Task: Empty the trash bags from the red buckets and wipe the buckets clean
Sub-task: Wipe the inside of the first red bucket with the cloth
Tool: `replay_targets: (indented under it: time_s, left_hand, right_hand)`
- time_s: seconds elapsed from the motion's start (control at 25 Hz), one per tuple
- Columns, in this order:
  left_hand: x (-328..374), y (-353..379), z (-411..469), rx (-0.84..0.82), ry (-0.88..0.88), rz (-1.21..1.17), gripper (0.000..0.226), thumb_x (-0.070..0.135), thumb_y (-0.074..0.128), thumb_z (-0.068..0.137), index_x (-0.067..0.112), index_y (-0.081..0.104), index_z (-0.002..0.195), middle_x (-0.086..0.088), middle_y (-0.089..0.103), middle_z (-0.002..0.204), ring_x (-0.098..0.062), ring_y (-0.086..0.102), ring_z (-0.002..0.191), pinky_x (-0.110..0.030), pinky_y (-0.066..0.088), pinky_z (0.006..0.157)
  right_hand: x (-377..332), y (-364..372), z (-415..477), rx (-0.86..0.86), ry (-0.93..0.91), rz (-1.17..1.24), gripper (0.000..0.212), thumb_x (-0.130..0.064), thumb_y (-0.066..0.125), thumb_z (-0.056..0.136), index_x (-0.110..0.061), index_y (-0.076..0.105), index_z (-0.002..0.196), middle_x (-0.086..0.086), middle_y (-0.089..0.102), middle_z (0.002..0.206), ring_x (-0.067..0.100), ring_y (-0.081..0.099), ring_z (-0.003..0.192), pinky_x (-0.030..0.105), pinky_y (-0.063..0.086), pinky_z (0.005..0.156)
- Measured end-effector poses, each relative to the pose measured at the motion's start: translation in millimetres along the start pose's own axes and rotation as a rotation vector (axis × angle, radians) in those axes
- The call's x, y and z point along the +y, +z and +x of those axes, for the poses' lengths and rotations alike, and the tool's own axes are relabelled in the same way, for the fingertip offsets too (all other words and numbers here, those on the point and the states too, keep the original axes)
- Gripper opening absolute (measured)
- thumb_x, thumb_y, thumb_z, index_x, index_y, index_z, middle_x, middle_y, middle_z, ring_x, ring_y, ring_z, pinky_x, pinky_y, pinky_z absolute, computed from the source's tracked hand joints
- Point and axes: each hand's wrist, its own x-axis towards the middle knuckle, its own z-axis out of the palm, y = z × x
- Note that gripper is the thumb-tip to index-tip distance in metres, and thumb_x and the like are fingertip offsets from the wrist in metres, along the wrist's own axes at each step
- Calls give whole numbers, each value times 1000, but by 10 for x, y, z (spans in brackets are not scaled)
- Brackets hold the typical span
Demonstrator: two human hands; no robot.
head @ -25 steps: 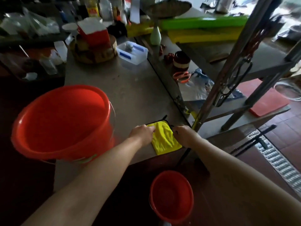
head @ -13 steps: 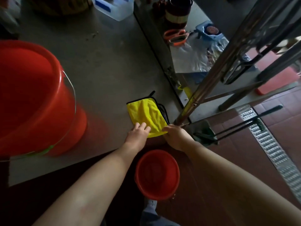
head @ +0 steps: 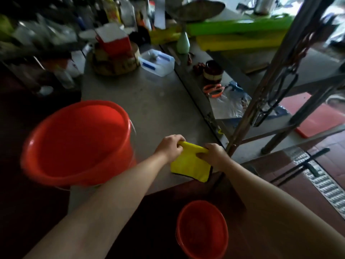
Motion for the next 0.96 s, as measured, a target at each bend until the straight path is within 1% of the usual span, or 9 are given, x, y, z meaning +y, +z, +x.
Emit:
replay_targets:
  time_s: [0.08,0.12,0.2,0.28,0.48,0.64,0.76,0.84,0.96]
  left_hand:
    - [11,-454,-121,20,34,55,33,8,60,84,17,69,114,-8,70,115,-25,63,106,-27,45,88]
    - [4,-674,-218,26,52,84,33,7,61,83,15,68,115,-9,70,115,-27,64,106,-27,44,88]
    - [-28,-1072,-415,64,92,122,32,6,64,83,12,69,115,-12,71,113,-29,65,105,-29,45,87]
    - [-148,-1515,-706,131,108,161,27,11,66,85,14,70,111,-11,72,109,-30,66,103,-32,47,84]
    - [-710,-2443,-1354,232,36,286,21,23,62,91,25,69,111,-4,72,113,-26,64,109,-37,50,90]
    - [-1275,-2778,-1820,254,-44,283,19,21,61,91,26,72,105,-3,74,111,-28,65,110,-38,52,92]
    - [-1653,-2831,-2169,190,-130,269,32,17,49,93,25,69,118,-3,68,125,-25,60,119,-38,49,100]
    - [-1897,-2810,-2355,87,-138,328,37,22,49,96,21,62,131,-4,60,137,-23,54,128,-38,45,106]
    - [-2089,-2696,-2536,-35,-159,436,48,34,53,99,22,48,146,-2,48,151,-22,42,140,-43,33,115]
  right_hand:
    - [-347,-241,-117,13,-34,32,26,-44,79,84,-25,64,74,-3,62,77,18,61,74,24,41,55]
    - [-548,-336,-185,18,-54,31,28,-43,80,83,-26,61,72,-6,59,75,16,59,72,21,37,53]
    - [-953,-498,-284,54,-113,4,23,-41,80,84,-20,70,86,-4,61,83,15,58,77,18,37,54]
    - [-1420,-605,-417,105,-161,-37,34,-40,75,88,-11,73,107,0,59,93,17,58,86,22,38,59]
    - [-2467,-695,-807,254,-179,-71,20,-31,64,91,-13,70,86,0,60,78,27,64,87,32,46,63]
    - [-3136,-386,-1076,383,-256,-123,17,-30,62,90,-14,67,95,7,66,98,31,63,95,37,50,70]
    - [-3553,75,-1250,301,-352,-220,20,-26,62,88,-22,68,106,4,69,111,29,65,102,33,48,70]
    - [-3755,507,-1341,208,-417,-361,31,-25,62,89,-21,66,120,4,65,123,28,62,113,36,52,81]
    - [-3832,1095,-1449,150,-524,-569,36,-28,63,92,-18,62,126,5,59,129,30,59,119,39,49,94]
